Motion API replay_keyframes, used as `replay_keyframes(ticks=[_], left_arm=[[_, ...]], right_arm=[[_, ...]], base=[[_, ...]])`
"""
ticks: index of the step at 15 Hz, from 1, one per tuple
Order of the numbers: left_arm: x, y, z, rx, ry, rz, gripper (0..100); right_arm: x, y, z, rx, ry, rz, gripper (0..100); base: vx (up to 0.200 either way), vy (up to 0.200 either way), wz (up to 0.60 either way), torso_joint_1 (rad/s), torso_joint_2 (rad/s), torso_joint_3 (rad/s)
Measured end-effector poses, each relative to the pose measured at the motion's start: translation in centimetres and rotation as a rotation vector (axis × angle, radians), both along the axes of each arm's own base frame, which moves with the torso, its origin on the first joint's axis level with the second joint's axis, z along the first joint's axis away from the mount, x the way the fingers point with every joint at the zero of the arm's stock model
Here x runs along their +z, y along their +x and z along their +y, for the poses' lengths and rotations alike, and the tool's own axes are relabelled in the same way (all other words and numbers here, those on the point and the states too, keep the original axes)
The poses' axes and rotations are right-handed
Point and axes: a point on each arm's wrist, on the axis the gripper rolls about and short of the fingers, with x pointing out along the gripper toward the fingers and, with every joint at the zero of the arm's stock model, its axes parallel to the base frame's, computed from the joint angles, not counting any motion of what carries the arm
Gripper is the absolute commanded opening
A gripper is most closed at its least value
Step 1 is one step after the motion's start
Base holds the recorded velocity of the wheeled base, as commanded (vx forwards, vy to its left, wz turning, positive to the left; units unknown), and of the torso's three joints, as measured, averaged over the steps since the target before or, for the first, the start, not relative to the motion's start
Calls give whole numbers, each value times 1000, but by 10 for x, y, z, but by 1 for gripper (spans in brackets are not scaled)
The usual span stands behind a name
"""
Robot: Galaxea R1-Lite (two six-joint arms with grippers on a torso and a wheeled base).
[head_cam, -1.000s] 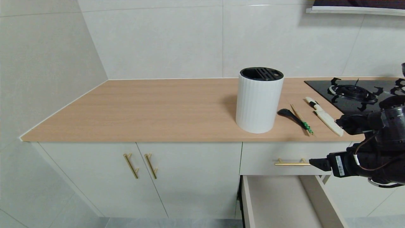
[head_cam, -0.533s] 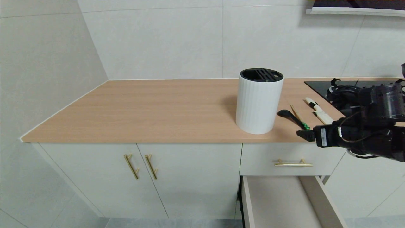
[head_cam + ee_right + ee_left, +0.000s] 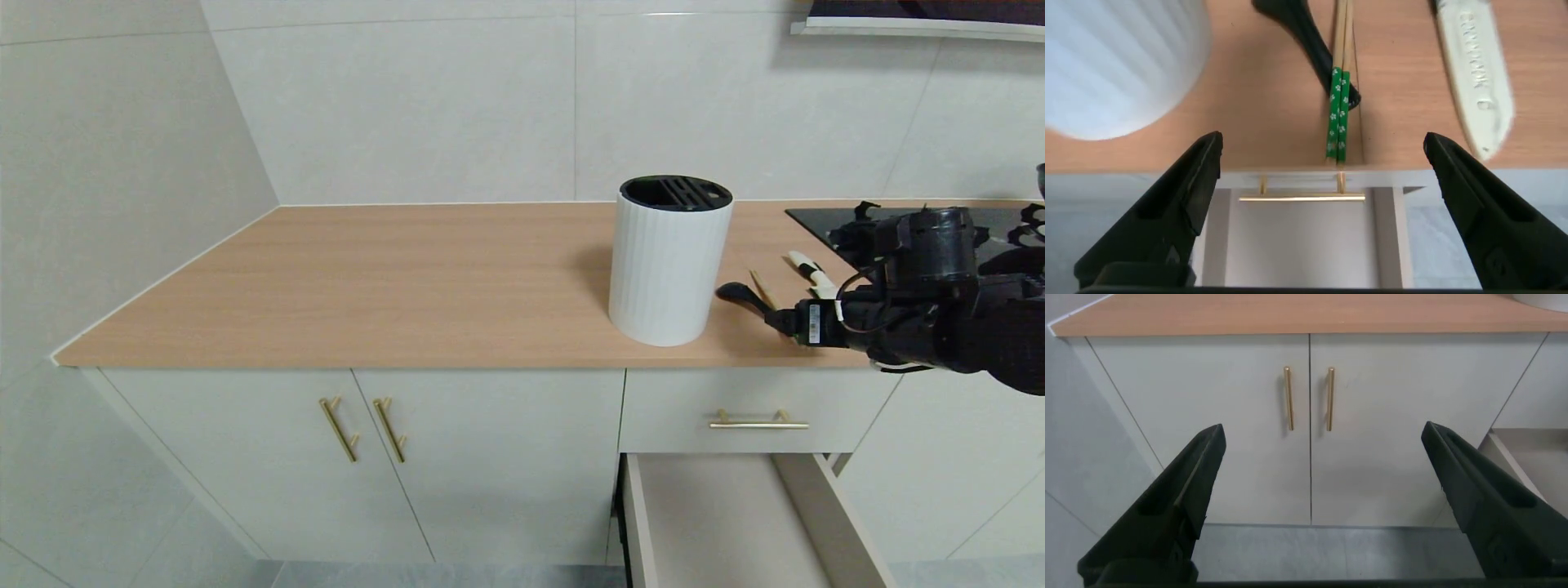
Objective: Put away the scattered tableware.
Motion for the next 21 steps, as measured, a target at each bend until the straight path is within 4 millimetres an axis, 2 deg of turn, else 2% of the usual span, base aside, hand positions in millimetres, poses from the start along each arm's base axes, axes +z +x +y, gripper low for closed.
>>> replay_keyframes(ticks=[7,11,12,21], left_arm=[[0,0,0,-1,0,0,100],[0,0,0,0,0,0,100],[0,0,0,0,0,0,100],[0,0,0,0,0,0,100]], right_arm=[[-33,27,0,-56,-28,12,100],[-41,33,-2,-68,-31,29,100],[-42,34,-3,-70,-32,32,0],[-41,33,-3,-70,-30,29,0]], base=[[0,0,0,0,0,0],[0,0,0,0,0,0],[0,0,0,0,0,0],[0,0,0,0,0,0]])
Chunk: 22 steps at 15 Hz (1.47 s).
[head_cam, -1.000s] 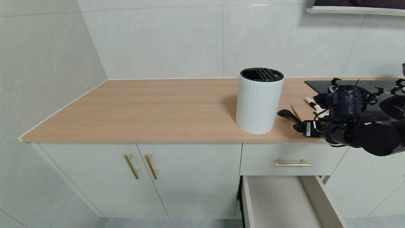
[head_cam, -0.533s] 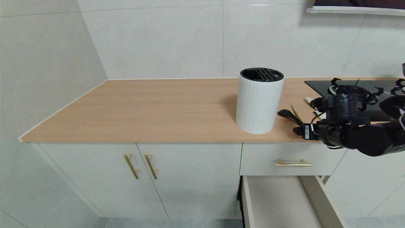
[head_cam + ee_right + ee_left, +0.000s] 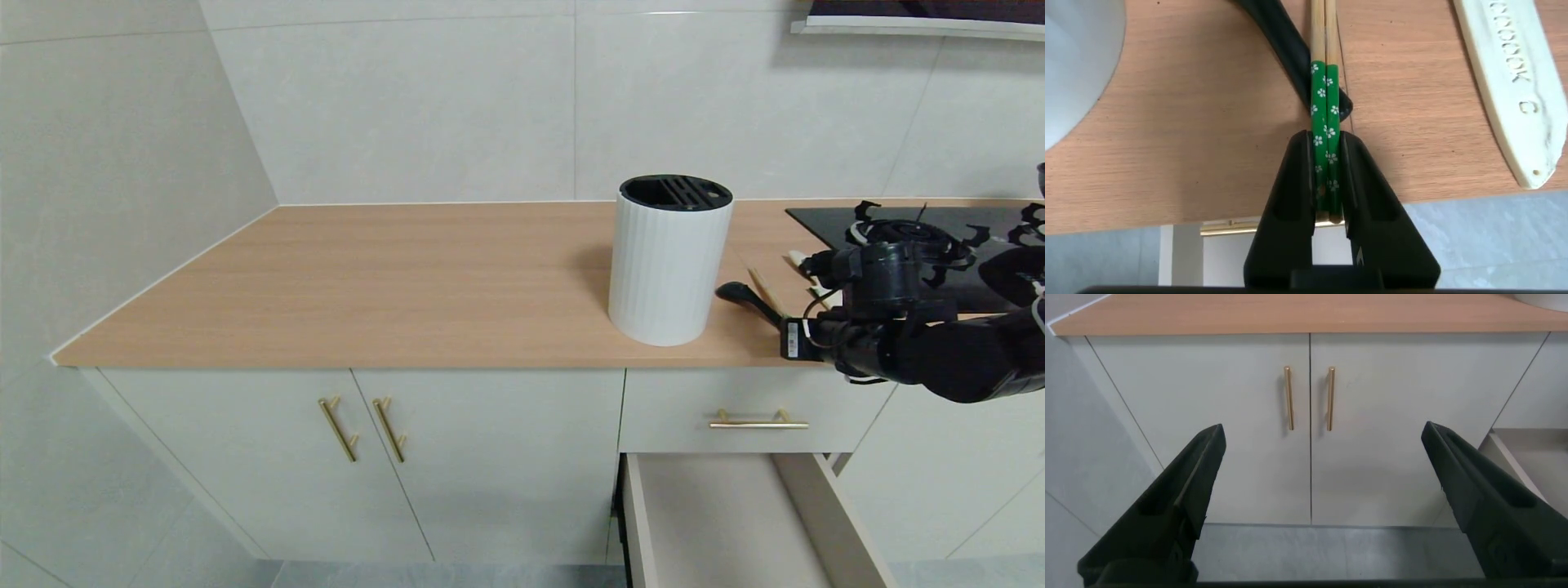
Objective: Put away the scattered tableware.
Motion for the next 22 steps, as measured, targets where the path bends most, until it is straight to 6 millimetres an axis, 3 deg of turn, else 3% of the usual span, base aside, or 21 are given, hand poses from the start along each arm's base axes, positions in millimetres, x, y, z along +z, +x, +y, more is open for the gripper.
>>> replay_keyframes(ticks=[5,8,14,18,22], left_arm=[[0,0,0,0,0,0,100],[0,0,0,0,0,0,100],[0,0,0,0,0,0,100],[0,0,0,0,0,0,100],[0,0,0,0,0,0,100]], right_arm=[[12,-7,-1,-6,17,-25,0],[33,-26,-4,-8,34,-57,0],[59,-97,-8,39,51,-46,0],[69,-158,-7,240,130,-54,0],[63,-186,-5,324,98,-53,0]], base=[[0,0,0,0,0,0],[0,0,0,0,0,0],[0,0,0,0,0,0],[0,0,0,0,0,0],[0,0,0,0,0,0]])
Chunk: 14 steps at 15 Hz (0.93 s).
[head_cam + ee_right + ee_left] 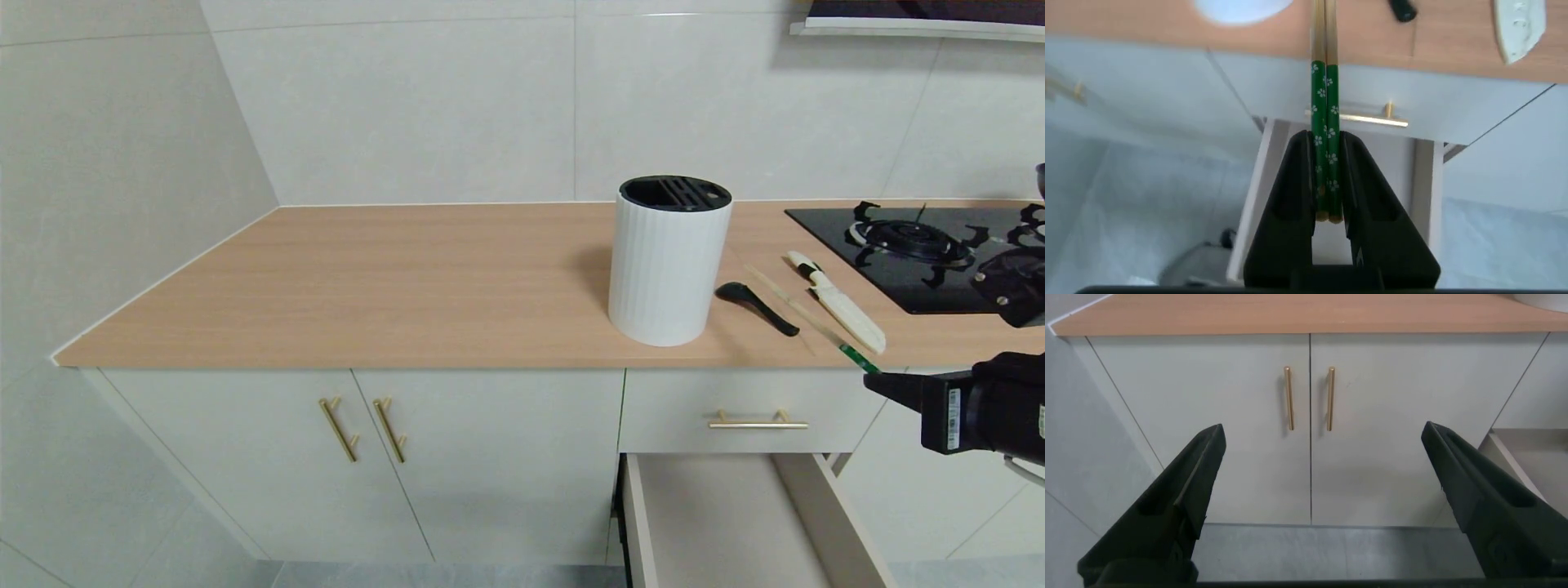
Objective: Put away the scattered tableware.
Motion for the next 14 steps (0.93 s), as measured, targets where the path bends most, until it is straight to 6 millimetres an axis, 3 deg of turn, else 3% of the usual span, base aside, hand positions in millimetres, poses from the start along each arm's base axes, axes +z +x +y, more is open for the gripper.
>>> replay_keyframes(ticks=[5,14], left_arm=[[0,0,0,0,0,0,100],[0,0,0,0,0,-1,100]], right_arm=[[-9,-24,7,111,-62,90,0],[-17,-34,12,235,-80,118,0]], base=[[0,0,0,0,0,0],[0,0,0,-14,28,19]])
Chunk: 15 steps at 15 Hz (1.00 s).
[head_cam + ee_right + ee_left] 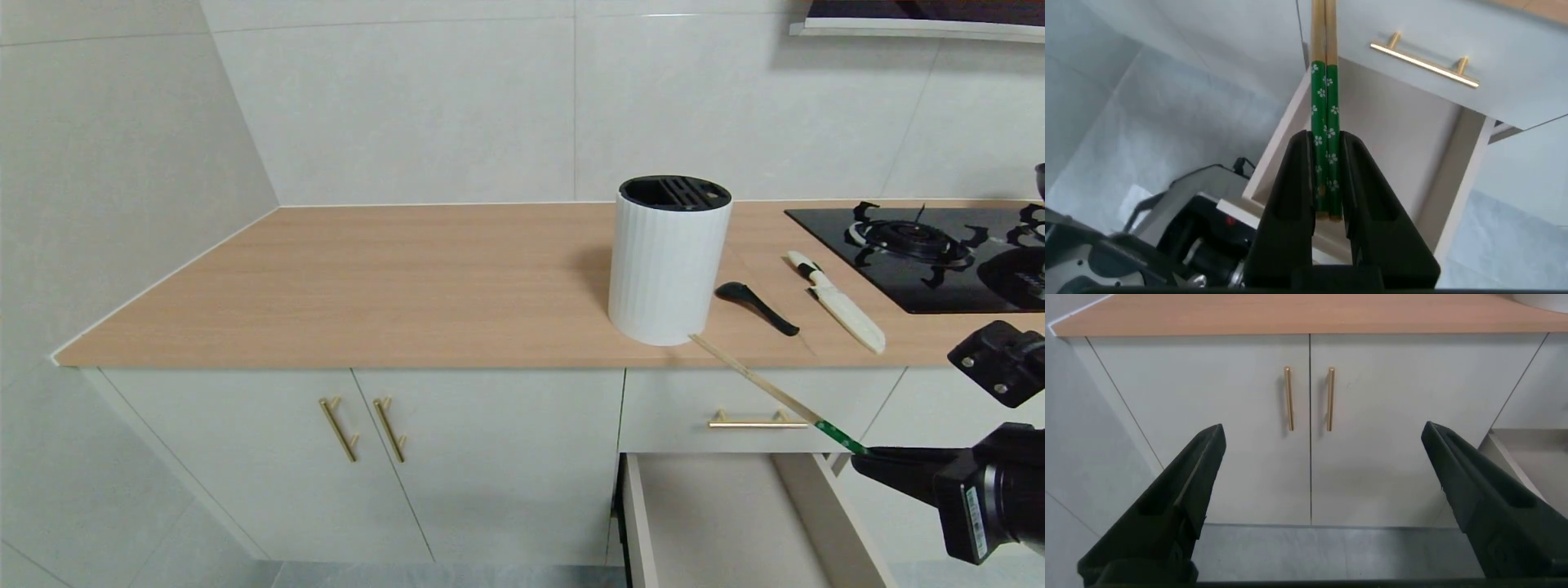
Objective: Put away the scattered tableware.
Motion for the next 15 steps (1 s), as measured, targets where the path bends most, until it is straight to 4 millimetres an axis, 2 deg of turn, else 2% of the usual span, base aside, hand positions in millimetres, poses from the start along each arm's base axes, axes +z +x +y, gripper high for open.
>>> replay_keyframes(ticks=[15], left_arm=[[0,0,0,0,0,2,100]], right_arm=[[-13,7,4,21,-24,69,0]], base=[[0,0,0,-183,461,275]])
